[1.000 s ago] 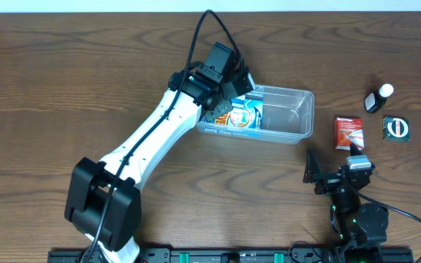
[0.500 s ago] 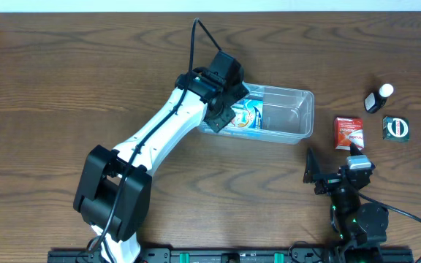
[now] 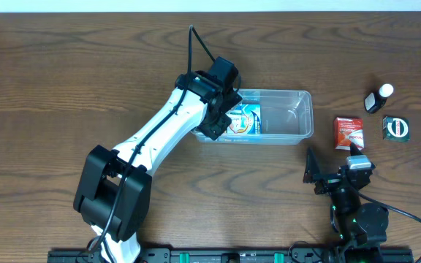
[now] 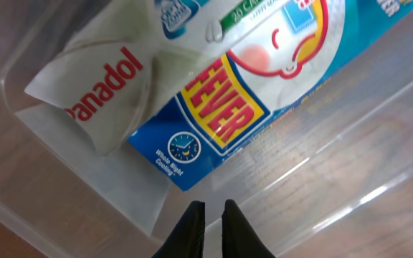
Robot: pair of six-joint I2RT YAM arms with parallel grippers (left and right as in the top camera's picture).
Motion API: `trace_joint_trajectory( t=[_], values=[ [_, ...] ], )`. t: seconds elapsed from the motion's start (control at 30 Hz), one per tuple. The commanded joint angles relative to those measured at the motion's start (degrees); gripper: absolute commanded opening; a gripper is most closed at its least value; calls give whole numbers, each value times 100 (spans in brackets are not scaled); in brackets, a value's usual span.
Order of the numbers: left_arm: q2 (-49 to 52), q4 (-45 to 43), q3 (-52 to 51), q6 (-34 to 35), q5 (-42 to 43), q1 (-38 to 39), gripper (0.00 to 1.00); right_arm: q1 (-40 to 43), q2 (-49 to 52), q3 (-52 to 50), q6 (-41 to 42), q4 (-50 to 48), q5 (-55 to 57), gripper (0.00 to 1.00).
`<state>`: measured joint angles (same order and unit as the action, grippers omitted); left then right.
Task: Pack container
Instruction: 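Lower and press the white box down into the container, release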
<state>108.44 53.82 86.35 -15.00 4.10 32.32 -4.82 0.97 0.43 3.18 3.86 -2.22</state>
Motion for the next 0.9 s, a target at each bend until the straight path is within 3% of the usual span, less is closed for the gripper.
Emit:
trace_joint_trajectory(
  t=[0.0,0.1,0.27,0.47,0.57,0.87],
  values=[
    [-7,-52,297,413,20,-15,8,68,-17,-11,-68,22,-61,99],
    [-98,-243,496,973,20,-28,6,68,-17,-11,-68,22,-61,99],
    [-212,-634,577,2586,22,-22,6,68,-17,-11,-68,22,-61,99],
    [-170,-525,293,3582,20,20,6,68,-17,-11,-68,22,-61,99],
    [-170,-457,140,3891,24,37,6,68,-17,-11,-68,22,-61,99],
    [-168,-470,-66,3936,20,83,6,68,-17,-11,-68,20,-61,99]
  ],
)
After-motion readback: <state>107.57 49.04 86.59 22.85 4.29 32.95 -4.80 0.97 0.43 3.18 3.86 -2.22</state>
